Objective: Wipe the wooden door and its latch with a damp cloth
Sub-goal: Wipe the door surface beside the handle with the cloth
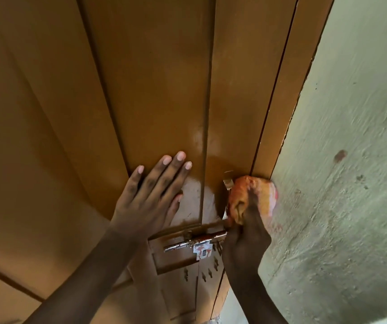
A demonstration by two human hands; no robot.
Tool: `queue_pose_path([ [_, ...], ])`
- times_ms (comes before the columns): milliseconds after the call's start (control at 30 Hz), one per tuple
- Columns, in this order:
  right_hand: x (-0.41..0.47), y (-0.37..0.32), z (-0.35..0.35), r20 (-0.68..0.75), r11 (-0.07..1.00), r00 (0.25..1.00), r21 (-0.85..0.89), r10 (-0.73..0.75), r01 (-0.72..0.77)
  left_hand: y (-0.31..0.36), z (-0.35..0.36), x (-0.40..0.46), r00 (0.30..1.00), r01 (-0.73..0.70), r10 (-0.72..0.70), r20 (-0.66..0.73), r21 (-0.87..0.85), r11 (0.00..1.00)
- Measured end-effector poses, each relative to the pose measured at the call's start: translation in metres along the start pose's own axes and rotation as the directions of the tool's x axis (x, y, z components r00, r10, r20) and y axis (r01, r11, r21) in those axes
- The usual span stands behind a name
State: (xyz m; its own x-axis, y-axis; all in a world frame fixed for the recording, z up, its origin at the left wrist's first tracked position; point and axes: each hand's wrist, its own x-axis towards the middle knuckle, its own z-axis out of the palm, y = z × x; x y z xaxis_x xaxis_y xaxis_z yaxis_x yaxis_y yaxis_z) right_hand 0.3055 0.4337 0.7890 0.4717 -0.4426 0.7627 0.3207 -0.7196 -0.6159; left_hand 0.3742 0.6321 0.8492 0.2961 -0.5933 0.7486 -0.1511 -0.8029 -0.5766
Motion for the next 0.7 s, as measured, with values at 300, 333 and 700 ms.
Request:
queue_pose_path([
  [300,-0.012,0.006,-0.008,0.104,0.99,0.985,0.021,-0.138,0.136,0.0,0.002,-0.002,1.0,0.01,-0.011,-0.021,-0.01,1.0],
  [333,-0.008,0.004,-0.008,0.077,0.997,0.995,0.048,-0.058,0.054,0.0,0.002,-0.002,1.0,0.013,-0.013,-0.021,-0.013,1.0],
  [700,-0.007,0.008,-0.006,0.197,0.963,0.95,-0.071,-0.241,0.259,0.001,0.004,-0.003,0.999,0.006,-0.008,-0.05,-0.027,1.0],
])
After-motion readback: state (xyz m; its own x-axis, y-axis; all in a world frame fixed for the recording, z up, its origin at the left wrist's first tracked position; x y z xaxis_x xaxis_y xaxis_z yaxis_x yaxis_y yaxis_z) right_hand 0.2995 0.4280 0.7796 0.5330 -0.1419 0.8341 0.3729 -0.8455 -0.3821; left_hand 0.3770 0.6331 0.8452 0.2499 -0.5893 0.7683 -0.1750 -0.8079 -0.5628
